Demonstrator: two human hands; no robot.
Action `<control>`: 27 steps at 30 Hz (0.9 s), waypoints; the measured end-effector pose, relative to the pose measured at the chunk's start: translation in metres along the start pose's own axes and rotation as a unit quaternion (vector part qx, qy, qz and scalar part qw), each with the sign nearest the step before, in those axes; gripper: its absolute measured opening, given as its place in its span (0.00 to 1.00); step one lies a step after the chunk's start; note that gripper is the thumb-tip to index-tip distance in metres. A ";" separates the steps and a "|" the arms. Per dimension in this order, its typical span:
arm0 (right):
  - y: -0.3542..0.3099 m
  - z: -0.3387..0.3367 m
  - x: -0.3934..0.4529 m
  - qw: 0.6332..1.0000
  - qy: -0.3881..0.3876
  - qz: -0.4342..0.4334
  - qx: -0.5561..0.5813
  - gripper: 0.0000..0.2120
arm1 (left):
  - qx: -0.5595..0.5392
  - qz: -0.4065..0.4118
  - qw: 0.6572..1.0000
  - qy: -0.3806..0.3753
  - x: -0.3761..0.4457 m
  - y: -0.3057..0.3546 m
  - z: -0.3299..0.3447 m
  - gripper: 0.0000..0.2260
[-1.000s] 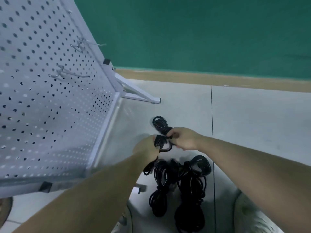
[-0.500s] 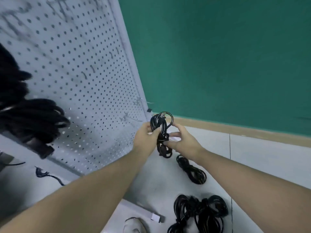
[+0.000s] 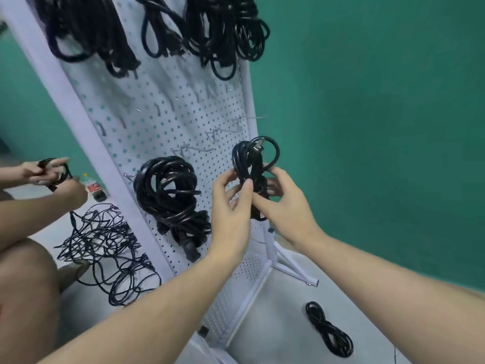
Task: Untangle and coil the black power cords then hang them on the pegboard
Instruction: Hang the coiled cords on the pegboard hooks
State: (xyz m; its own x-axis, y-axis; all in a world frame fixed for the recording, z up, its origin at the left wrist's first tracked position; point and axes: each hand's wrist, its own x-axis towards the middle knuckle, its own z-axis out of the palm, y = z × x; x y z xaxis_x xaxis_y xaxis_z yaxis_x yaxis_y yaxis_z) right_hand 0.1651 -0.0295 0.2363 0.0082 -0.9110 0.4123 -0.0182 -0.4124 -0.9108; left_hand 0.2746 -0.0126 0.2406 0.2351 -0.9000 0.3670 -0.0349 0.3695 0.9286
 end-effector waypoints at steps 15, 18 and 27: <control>-0.034 0.033 0.053 0.981 -0.133 -0.025 -0.137 0.26 | 0.002 -0.093 0.986 0.139 0.014 0.020 -0.003 0.16; -0.026 0.036 0.051 0.984 -0.137 -0.012 -0.112 0.25 | 0.004 -0.094 0.984 0.154 0.013 0.014 -0.003 0.17; 0.033 -0.007 0.027 0.960 -0.176 0.083 -0.199 0.30 | 0.103 -0.300 0.948 0.005 -0.024 -0.073 -0.003 0.25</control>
State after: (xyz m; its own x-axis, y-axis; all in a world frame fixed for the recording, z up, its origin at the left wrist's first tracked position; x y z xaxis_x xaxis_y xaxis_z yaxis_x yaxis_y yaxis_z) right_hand 0.1576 -0.0681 0.2172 0.3090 -0.9365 0.1656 -0.4293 -0.2928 -0.8544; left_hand 0.2743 -0.0173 0.1634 0.2823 -0.9314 -0.2296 -0.0810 -0.2616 0.9618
